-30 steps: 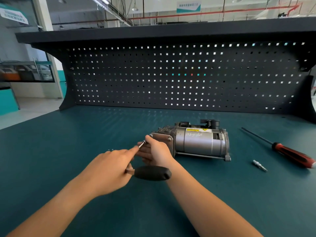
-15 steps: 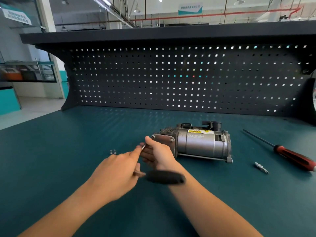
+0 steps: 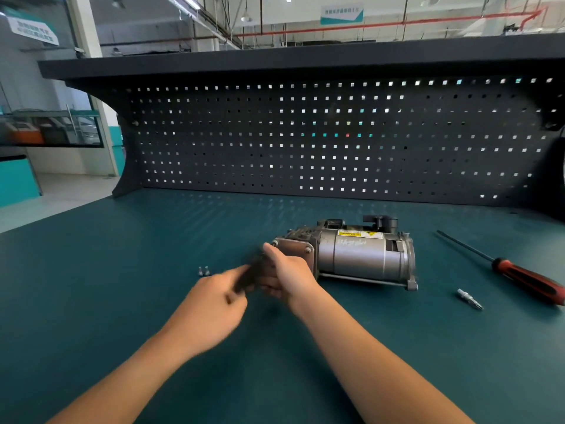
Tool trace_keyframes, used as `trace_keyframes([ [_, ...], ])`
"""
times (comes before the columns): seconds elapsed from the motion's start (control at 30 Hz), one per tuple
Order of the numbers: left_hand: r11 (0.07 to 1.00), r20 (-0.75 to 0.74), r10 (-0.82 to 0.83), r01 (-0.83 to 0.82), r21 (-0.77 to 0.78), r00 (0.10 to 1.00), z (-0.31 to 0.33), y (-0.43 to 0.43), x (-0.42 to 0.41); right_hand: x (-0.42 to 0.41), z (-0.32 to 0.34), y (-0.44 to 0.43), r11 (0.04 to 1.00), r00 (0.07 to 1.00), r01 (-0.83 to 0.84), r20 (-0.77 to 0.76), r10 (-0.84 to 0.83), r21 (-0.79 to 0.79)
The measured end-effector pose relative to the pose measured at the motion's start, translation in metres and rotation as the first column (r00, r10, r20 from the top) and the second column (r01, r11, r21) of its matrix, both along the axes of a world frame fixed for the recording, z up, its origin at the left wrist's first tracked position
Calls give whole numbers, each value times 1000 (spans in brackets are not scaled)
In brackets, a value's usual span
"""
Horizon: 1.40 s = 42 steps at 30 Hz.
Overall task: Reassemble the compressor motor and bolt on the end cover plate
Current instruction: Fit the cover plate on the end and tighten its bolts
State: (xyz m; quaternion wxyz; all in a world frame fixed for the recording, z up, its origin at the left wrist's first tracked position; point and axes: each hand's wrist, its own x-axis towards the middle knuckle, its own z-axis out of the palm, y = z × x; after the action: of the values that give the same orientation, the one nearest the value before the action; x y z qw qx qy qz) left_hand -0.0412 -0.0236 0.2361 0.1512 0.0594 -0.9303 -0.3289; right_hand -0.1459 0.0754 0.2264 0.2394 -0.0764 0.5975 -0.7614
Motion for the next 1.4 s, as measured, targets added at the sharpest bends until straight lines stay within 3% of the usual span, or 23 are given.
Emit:
trace_keyframes([
  [0.07, 741, 19, 68, -38, -670, 997, -6, 2, -1, -1, 0, 2, 999, 999, 24, -40, -22, 36],
  [0.1, 612, 1, 51, -31, -790, 999, -10, 5, -1, -1, 0, 3, 998, 998, 34, -58, -31, 48],
  [0.17, 575, -19, 46, -42, -817, 999, -10, 6, -1, -1, -1, 2, 996, 994, 54, -102, -46, 78],
  [0.27, 816, -85, 20, -65, -574, 996, -9, 1, -3, 0, -2, -1, 995, 991, 60, -124, -51, 77],
  [0.33, 991, -138, -58, 41, -126, 989, -10, 2, -4, 0, -1, -2, 999, 995, 50, -84, -49, 7],
  [0.37, 986, -141, -69, 89, 141, 988, -10, 6, -4, -1, -1, -2, 998, 996, 57, -65, -57, -11],
  [0.4, 892, -109, -48, 92, 442, 993, -9, 9, -4, -1, 0, -2, 998, 997, 64, -50, -64, -9],
  [0.47, 443, -8, -34, 22, 896, 999, -4, 11, -3, -1, 0, -2, 999, 999, 51, -2, -51, -11],
  [0.53, -53, 29, -117, -36, 998, 993, 3, 8, -1, -2, 0, -1, 999, 999, 12, 47, -10, -49],
  [0.57, -228, 23, -141, -55, 972, 990, 6, 5, 1, -2, 0, -2, 998, 998, -6, 59, 9, -63],
  [0.63, -369, 11, -133, -59, 928, 991, 9, 3, 2, -2, 0, -2, 996, 997, -35, 69, 41, -78],
  [0.7, -284, 22, -124, -57, 957, 992, 10, 4, 0, -2, 0, -2, 995, 995, -53, 76, 59, -79],
  [0.8, 243, 88, -96, -63, 968, 991, 12, 6, -3, -2, 1, -1, 999, 997, -32, 63, 35, -41],
  [0.87, 715, 113, -56, -39, 698, 992, 16, 5, -3, -3, 1, -1, 1000, 999, 10, 37, -10, 3],
  [0.9, 902, 123, -43, -14, 432, 991, 18, 4, -3, -2, 0, -1, 999, 999, 35, 18, -36, 14],
  [0.93, 994, 123, -22, 9, 110, 992, 18, 2, -3, -2, -1, -2, 998, 998, 66, 1, -66, 10],
  [1.0, 901, 71, 72, -35, -432, 995, 18, 4, -4, -2, 0, -1, 993, 992, 119, -30, -119, -4],
  [1.03, 815, 8, 94, -72, -575, 996, 17, 7, -5, -2, 1, -1, 991, 990, 133, -49, -132, 15],
  [1.13, 775, -59, 73, -94, -624, 996, 8, 16, -9, 0, 2, 1, 986, 984, 158, -92, -153, 57],
  [1.23, 971, -17, -38, 33, -235, 999, 1, 10, -9, 1, 3, 1, 991, 991, 132, -41, -131, 29],
  [1.3, 973, -20, -135, 136, 186, 991, -3, 10, -6, 0, 4, 1, 992, 992, 123, 4, -123, -21],
  [1.33, 884, -26, -143, 139, 447, 989, -5, 12, -4, 0, 4, 1, 993, 993, 117, 15, -117, -15],
  [1.4, 426, -17, -83, 51, 903, 996, -4, 10, -2, 1, 4, 0, 995, 995, 95, 44, -95, -4],
])
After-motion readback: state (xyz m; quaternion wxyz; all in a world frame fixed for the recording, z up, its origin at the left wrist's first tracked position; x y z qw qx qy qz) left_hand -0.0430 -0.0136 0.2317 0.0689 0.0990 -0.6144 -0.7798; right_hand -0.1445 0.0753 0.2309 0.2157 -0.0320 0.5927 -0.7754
